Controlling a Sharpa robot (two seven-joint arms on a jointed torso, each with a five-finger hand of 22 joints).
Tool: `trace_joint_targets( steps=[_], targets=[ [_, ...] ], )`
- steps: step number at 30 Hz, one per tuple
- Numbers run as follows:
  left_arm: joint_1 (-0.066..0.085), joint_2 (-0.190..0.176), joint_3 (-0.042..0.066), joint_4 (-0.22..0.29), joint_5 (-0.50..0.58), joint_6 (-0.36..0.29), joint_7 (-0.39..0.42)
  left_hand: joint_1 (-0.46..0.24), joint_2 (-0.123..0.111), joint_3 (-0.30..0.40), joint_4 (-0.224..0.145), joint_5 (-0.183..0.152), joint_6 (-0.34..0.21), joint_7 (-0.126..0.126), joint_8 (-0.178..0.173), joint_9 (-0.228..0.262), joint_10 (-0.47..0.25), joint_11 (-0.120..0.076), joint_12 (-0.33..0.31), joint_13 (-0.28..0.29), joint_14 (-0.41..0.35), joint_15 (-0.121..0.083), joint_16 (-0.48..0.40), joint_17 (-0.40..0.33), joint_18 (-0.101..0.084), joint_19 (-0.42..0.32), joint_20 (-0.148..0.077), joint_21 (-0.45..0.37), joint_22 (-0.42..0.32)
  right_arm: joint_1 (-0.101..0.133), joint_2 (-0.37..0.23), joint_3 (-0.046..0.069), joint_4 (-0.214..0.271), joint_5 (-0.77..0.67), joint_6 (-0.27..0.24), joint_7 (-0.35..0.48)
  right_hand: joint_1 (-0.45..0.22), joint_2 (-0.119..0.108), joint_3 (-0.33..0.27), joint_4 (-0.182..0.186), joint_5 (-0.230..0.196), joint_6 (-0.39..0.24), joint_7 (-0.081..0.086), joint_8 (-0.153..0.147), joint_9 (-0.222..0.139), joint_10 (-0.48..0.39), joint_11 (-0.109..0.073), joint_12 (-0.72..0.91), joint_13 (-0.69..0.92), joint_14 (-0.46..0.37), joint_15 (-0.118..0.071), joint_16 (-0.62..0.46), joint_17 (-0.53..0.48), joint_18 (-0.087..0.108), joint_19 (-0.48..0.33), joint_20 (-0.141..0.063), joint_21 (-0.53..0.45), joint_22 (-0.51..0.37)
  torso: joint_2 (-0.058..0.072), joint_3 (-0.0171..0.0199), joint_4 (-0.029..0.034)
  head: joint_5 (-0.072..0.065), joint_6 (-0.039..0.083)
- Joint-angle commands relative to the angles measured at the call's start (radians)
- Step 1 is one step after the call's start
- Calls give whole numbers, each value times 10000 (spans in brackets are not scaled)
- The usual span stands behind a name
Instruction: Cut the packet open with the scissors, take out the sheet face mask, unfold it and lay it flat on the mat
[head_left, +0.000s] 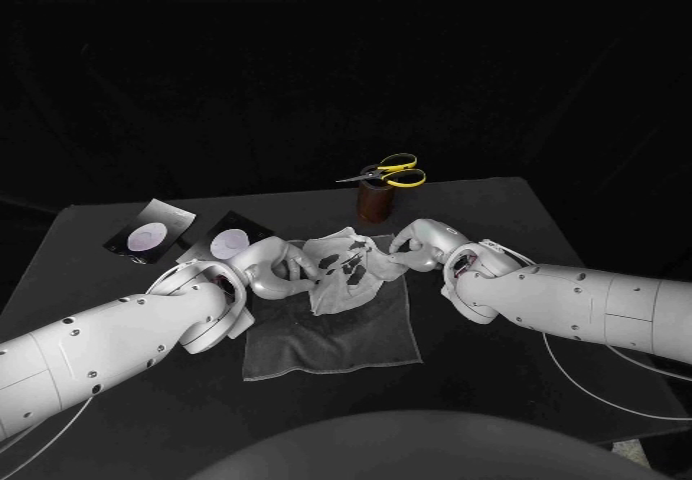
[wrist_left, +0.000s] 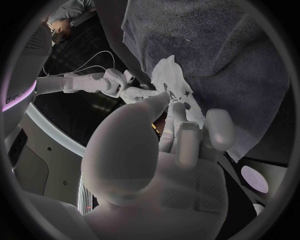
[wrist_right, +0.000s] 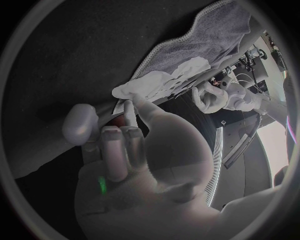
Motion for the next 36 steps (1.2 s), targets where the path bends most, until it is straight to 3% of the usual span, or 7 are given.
trace_joint_targets(
  steps=[1,7,17,22,25,29,36],
  targets=[
    [-10,100,0,34,-619,75,-294,-71,-16,-3,46,24,78,8,60,2,94,-34,65,21,133,4,69,283,11,140,-1,102,71,-6,12,2,-12,-198,405,-168,-120,-180,-134,66,-46,-61,80,-82,-40,1042,-34,53,2632,1081,-33,35,2632,86,-73,-37,-75,1180,-2,3,-3,10,0],
    [-21,259,-11,24,-958,89,-680,-142,-68,-72,63,23,81,-6,74,-12,231,-51,171,61,247,-12,134,476,-31,271,-21,241,210,-8,-65,2,77,-208,658,-279,-383,-484,-484,172,-45,-201,147,-226,-113,1042,27,53,2632,1081,21,35,2632,98,-131,10,-185,1149,-3,6,-8,32,0],
    [-33,455,-67,-103,-1441,598,-1338,-160,-99,-128,54,24,152,-41,124,-10,310,-84,277,113,364,-39,206,697,-61,372,-44,352,318,-20,-166,1,164,-274,728,-384,-418,-536,-597,204,-43,-212,148,-249,-123,1042,31,53,2632,1081,28,35,2632,98,-133,25,-178,1151,-2,7,-4,9,0],
    [-46,529,-85,-184,-1610,765,-1592,-146,-103,-157,34,24,152,-58,129,-25,373,-106,393,176,478,-61,279,924,-95,474,-65,471,438,-26,-178,1,203,-394,792,-421,-118,-278,-525,148,-44,214,1,-41,-51,1042,-81,53,2632,1081,-38,35,2632,107,-120,-1,-141,1160,-3,6,-5,4,0],
    [-50,567,-90,-237,-1669,826,-1699,-145,-102,-159,32,24,146,-59,126,-28,377,-108,404,183,482,-63,282,930,-93,471,-67,467,433,-31,-173,1,220,-500,810,-381,375,112,-220,-49,-41,760,-252,216,30,1042,-292,53,2632,1081,-192,35,2632,112,-112,-95,-117,1167,-3,-1,-5,-14,0],
    [-53,596,-93,-283,-1706,922,-1803,-144,-96,-160,32,24,130,-57,116,-35,385,-109,426,196,490,-65,287,945,-97,484,-70,483,448,-35,-152,1,240,-647,798,-285,755,382,94,-279,-41,1108,-453,392,97,1042,-470,53,2632,1081,-348,35,2632,110,-107,-196,-100,1173,-1,1,6,-11,0],
    [-54,621,-94,-334,-1743,1088,-1933,-146,-91,-163,33,24,109,-54,104,-45,391,-108,450,211,499,-66,294,960,-97,485,-74,484,447,-37,-116,2,229,-820,640,-121,817,466,288,-412,-40,1249,-526,518,186,1042,-548,53,2632,1081,-436,35,2632,100,-95,-282,-67,1184,0,-2,1,-5,0]
  ],
)
